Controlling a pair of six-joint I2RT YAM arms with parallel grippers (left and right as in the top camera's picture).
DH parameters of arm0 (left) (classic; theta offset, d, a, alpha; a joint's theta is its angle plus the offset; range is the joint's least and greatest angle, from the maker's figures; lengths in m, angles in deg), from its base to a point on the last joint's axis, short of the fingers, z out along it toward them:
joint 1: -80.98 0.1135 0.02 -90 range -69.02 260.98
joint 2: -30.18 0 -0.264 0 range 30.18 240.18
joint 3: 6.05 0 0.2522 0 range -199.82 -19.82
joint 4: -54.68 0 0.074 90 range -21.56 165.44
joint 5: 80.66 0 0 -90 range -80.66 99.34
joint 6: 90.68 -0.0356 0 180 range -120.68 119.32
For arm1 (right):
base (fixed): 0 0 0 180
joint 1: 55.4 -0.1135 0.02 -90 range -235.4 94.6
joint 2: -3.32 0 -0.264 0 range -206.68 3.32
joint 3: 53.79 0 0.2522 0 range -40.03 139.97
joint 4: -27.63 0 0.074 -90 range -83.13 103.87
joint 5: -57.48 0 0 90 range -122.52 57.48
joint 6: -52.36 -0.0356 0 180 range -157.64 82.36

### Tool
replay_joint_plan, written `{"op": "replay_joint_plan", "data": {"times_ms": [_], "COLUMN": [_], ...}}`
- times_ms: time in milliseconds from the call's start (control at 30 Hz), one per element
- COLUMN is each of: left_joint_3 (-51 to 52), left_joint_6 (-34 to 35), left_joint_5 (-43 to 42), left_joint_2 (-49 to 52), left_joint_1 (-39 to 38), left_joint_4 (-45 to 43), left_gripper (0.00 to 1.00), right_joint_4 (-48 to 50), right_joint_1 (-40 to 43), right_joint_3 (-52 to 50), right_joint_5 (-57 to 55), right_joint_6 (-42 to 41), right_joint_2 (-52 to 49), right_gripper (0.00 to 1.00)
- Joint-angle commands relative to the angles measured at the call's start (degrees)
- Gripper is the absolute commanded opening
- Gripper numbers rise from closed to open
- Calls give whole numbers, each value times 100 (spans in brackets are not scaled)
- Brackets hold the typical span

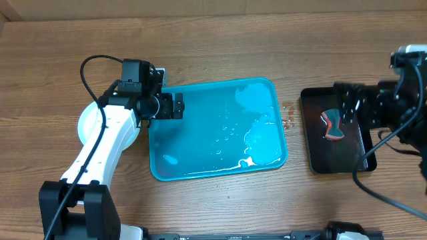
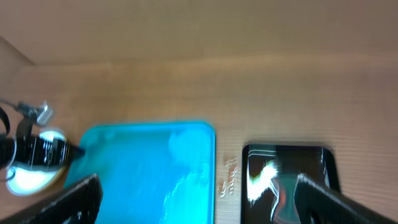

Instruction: Clean dirty plates on tray and stack at the side

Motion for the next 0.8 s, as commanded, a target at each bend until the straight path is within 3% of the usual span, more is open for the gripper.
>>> {"op": "replay_joint_plan", "data": {"times_ms": [0,467,767], "left_joint_3": [-101,-101,-101], "left_joint_6": [-83,-83,-83], "left_joint_5": [20,20,17], "left_joint_2": [-129,-129,-129], "left_joint_1": [20,0,-13], "left_joint_4": [-22,-22,-22], "left_gripper": [100,100,100], "right_joint_4": [820,5842,7477], "right_joint_1": [-190,-800,-1029], "right_joint_3": [-739,-6474,-8756], "right_joint_5": [-101,-782,-977], "right_joint_6": [55,52,48], "right_joint_2": [619,3978,5230], "right_gripper": [100,100,100]}}
